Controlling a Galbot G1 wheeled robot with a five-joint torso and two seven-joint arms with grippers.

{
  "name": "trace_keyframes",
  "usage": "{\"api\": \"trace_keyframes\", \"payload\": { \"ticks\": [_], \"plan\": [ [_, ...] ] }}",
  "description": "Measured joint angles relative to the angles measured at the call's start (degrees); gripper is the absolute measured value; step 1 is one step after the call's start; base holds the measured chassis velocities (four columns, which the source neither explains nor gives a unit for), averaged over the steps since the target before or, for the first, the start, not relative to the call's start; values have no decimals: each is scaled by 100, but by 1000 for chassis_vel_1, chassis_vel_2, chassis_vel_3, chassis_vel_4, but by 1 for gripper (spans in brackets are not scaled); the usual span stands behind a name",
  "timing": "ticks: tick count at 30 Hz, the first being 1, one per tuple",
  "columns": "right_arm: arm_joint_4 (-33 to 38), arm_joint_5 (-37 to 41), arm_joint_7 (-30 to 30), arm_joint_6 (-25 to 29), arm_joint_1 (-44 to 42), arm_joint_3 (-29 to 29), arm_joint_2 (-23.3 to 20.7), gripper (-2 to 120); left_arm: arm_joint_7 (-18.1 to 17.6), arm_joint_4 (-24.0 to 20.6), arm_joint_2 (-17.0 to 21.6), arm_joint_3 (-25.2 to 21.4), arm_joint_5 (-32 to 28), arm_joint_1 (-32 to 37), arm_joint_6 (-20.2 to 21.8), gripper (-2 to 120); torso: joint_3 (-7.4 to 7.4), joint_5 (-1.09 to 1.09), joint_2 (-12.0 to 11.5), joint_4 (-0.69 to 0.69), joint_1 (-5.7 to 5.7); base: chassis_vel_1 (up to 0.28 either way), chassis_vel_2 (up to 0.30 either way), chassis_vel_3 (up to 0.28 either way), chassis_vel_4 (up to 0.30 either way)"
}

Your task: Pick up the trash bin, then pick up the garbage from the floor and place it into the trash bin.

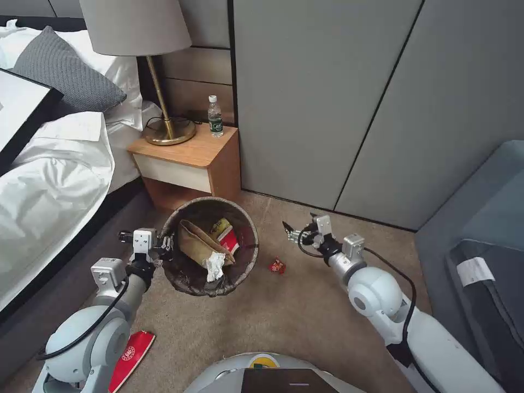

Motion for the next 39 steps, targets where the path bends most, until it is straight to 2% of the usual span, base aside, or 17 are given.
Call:
{"api": "trace_keyframes", "payload": {
  "ticks": [18,39],
  "plan": [
    [-1281,-241,-201,131,167,-553,302,100,-5,-12,19,1,-7,17,17,2,0,-1,0,0,0,0,0,0,0],
    [-2875,-620,-319,83,1015,-1032,743,100,3,-45,14,27,-2,48,25,2,0,-1,0,0,0,0,0,0,0]
  ]
}}
